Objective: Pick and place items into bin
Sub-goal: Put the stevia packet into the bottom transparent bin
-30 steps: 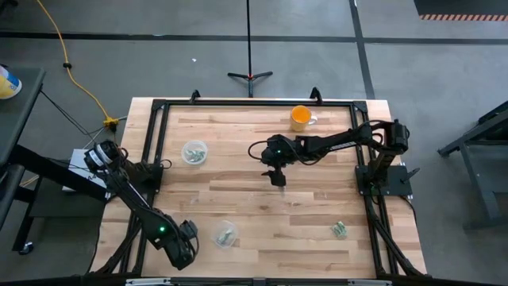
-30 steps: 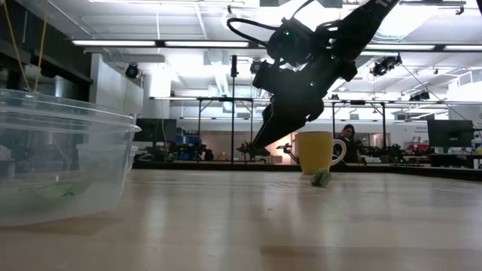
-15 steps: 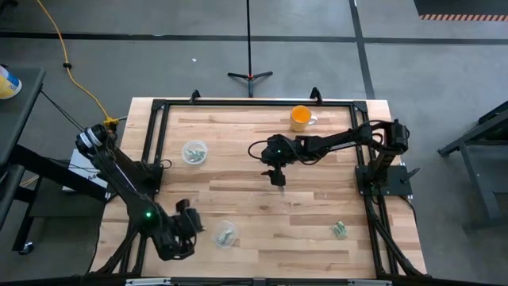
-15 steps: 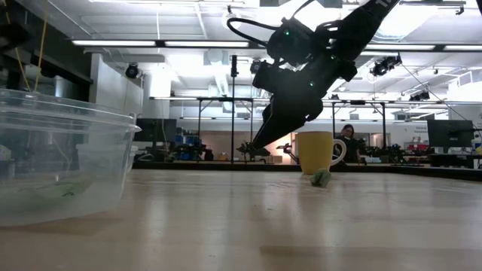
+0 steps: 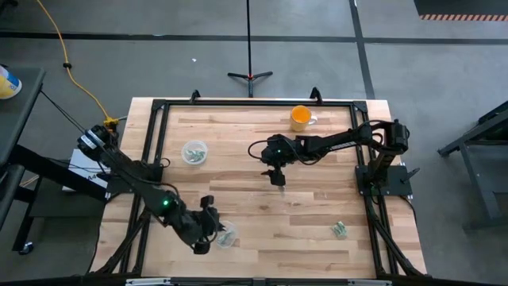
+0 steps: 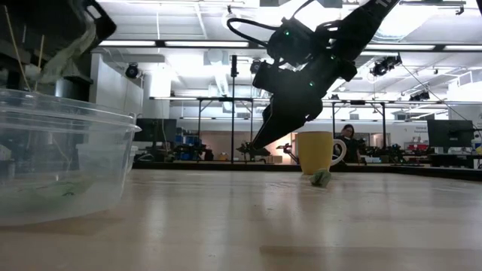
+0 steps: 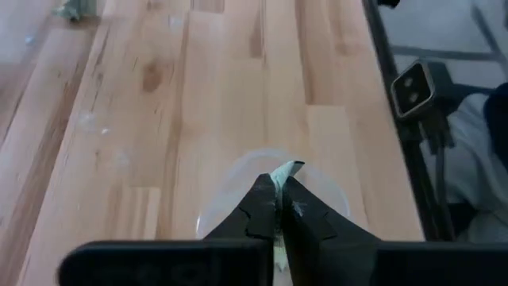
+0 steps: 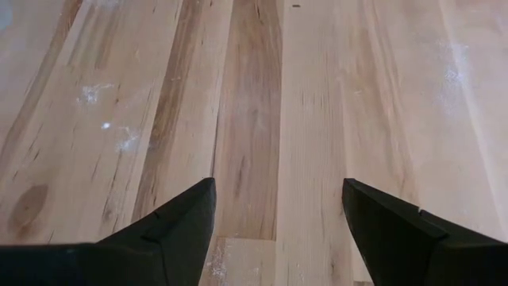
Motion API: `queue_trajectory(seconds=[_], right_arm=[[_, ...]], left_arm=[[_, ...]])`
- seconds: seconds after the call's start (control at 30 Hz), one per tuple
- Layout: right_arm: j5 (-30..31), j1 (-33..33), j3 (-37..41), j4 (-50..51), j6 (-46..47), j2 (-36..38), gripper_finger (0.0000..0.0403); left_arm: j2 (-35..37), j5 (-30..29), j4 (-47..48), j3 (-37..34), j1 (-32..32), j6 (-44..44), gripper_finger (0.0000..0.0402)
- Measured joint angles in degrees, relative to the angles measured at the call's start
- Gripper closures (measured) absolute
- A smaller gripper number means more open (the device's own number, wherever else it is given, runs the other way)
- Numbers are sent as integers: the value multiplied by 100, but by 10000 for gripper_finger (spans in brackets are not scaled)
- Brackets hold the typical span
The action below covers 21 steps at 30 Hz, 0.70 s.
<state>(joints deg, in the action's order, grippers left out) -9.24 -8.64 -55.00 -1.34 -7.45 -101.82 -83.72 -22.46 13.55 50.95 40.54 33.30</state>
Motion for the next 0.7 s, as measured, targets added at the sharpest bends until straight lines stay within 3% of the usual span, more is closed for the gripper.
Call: queue_trajectory(seconds=[0.13, 0.37, 0.6, 0.7], right_arm=[[7, 0, 0, 23, -1, 0, 139], [14, 0, 0, 24, 1, 0, 139], [16, 0, 0, 124, 569, 0, 139], [299, 30, -2, 280, 1093, 2, 139]], left_arm=[[2, 256, 25, 1, -146, -49, 312], [14, 202, 197, 1, -332, -355, 255], [718, -960, 1584, -4, -342, -369, 244], [1174, -1263, 1902, -4, -341, -419, 244]])
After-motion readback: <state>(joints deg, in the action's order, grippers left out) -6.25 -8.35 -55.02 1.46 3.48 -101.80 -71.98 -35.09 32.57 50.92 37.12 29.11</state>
